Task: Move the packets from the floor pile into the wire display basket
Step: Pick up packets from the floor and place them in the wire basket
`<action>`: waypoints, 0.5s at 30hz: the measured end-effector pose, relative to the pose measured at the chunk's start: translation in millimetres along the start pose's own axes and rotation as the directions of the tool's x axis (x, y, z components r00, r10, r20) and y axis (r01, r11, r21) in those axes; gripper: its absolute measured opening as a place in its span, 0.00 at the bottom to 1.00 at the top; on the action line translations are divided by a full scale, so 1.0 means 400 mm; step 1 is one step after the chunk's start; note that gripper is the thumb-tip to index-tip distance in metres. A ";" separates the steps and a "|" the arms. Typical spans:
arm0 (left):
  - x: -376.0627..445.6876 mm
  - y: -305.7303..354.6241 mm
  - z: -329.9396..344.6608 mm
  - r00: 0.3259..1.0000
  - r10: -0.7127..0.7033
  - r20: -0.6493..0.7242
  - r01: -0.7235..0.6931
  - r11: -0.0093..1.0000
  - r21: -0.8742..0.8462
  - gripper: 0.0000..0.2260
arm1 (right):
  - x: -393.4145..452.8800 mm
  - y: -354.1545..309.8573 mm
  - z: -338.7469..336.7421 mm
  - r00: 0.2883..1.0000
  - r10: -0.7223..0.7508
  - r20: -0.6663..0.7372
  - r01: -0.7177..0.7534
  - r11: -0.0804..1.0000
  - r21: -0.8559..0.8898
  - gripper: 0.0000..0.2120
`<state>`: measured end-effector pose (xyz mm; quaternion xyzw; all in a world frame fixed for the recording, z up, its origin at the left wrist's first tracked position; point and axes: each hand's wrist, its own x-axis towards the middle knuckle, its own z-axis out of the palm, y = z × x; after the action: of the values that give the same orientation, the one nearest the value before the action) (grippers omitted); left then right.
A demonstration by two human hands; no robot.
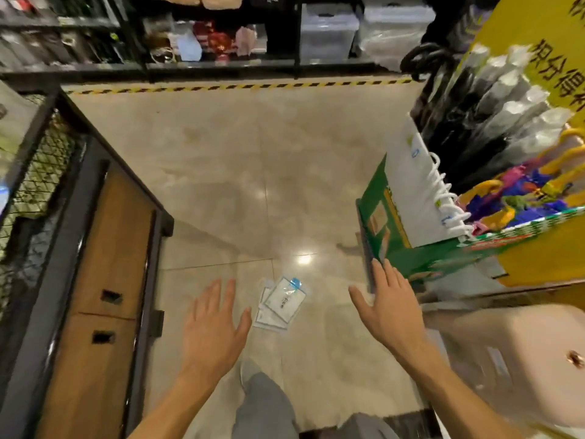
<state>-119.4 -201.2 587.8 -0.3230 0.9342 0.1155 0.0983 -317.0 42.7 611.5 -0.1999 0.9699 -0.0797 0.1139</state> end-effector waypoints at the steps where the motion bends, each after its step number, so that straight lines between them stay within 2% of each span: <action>1: 0.031 -0.019 0.029 1.000 0.003 0.024 -0.003 1.000 0.002 0.35 | 0.020 -0.012 0.033 1.000 0.020 0.016 -0.020 1.000 0.001 0.41; 5: 0.153 -0.082 0.187 0.993 0.018 0.118 -0.016 1.000 -0.016 0.35 | 0.114 -0.042 0.188 0.994 0.054 0.099 -0.054 0.999 -0.002 0.42; 8: 0.249 -0.117 0.360 0.986 -0.006 0.164 0.013 0.999 -0.038 0.37 | 0.201 -0.032 0.364 0.986 0.075 0.148 -0.074 0.997 -0.011 0.42; 11: 0.352 -0.134 0.571 0.980 -0.040 0.193 0.048 0.998 -0.039 0.35 | 0.295 0.005 0.594 0.978 0.084 0.190 -0.084 0.996 -0.007 0.42; 15: 0.481 -0.165 0.889 0.979 0.012 0.202 -0.011 1.000 -0.006 0.34 | 0.405 0.066 0.951 0.971 0.067 0.229 -0.059 0.997 -0.042 0.42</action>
<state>-187.9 -264.0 188.8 -0.3045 0.9209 0.1506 0.1911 -375.4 -40.3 209.9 -0.1790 0.9572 -0.0355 0.2247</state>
